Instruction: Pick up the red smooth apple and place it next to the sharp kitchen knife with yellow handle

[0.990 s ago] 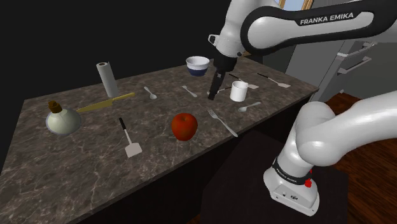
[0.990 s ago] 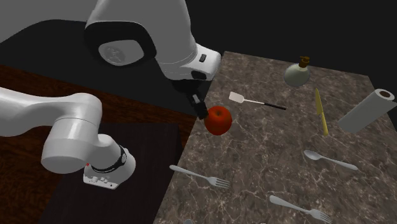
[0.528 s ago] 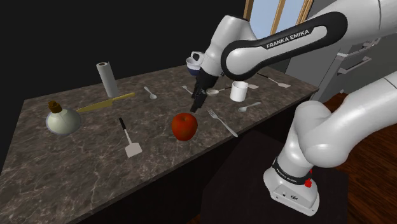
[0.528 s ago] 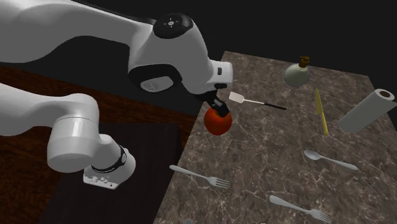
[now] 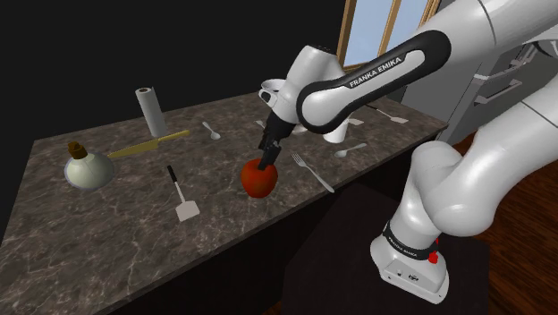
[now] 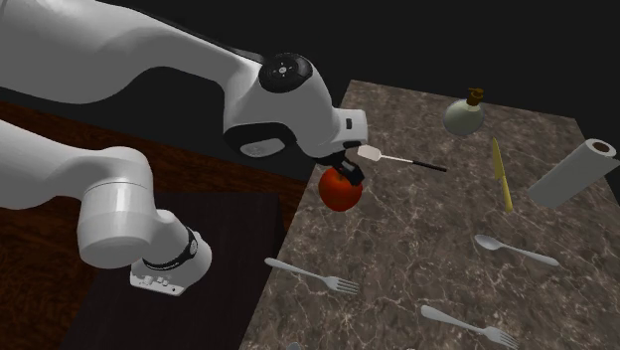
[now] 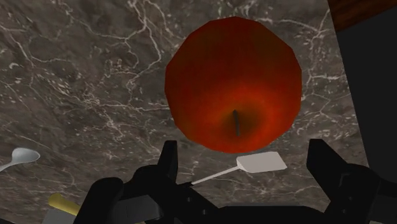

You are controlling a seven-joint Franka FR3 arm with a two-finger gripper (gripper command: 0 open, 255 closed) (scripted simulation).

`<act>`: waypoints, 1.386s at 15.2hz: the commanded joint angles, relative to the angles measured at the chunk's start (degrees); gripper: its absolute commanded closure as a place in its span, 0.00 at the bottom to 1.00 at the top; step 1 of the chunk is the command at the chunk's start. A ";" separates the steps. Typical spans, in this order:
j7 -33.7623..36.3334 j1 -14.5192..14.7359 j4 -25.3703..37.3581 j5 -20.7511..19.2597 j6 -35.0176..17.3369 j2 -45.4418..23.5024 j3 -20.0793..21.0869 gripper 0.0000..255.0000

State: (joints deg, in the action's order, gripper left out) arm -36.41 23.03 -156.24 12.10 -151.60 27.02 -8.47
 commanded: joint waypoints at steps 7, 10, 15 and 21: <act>-0.44 0.57 -0.16 0.60 -1.61 -1.39 -0.24 0.00; -0.43 0.56 -0.16 0.60 -1.60 -1.38 -0.24 1.00; -0.43 0.56 -0.16 0.60 -1.60 -1.38 -0.24 1.00; 0.58 -0.20 1.05 -0.34 1.22 0.24 0.35 1.00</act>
State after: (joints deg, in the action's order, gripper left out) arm -36.10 22.97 -155.43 11.95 -150.97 26.90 -8.30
